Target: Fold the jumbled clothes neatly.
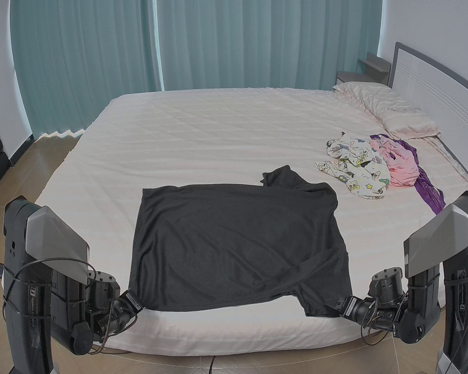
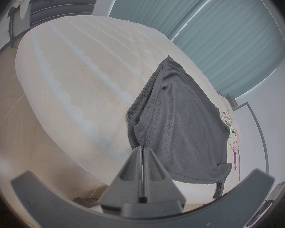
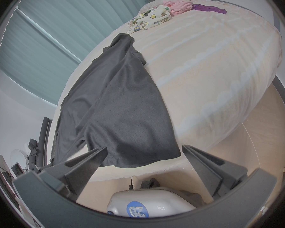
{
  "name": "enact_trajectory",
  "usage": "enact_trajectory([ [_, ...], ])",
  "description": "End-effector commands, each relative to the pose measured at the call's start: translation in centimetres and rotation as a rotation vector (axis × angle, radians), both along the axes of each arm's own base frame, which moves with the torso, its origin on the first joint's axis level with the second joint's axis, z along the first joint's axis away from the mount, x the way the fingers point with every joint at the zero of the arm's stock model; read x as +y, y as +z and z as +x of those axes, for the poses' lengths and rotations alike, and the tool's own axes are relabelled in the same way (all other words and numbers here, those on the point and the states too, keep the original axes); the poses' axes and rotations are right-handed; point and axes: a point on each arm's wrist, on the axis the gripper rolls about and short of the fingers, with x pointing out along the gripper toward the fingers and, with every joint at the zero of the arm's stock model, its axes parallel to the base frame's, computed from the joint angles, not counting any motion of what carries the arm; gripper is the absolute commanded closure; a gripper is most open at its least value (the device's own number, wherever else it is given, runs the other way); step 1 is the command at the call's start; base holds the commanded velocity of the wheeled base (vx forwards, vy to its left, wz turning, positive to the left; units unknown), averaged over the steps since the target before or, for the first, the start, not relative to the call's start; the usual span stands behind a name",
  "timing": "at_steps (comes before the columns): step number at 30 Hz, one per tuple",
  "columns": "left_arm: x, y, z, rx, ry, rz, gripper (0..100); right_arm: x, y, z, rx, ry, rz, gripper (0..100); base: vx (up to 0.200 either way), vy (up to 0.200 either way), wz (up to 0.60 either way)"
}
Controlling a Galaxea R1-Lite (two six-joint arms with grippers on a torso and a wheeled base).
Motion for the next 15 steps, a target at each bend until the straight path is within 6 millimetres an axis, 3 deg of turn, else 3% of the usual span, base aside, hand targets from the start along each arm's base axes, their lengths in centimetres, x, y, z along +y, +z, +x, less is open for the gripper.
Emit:
enact_trajectory([
  [1,-0.03,0.10,0.11,-0.015,0.000,-0.004,100,0.01,-0.60,-0.17,0.022,0.007,-0.012,0,0.000,0.000,0.00],
  [15,-0.03,0.10,0.11,-0.015,0.000,-0.004,100,0.16,-0.96,0.34,0.001,0.021,-0.020,0,0.000,0.000,0.00],
])
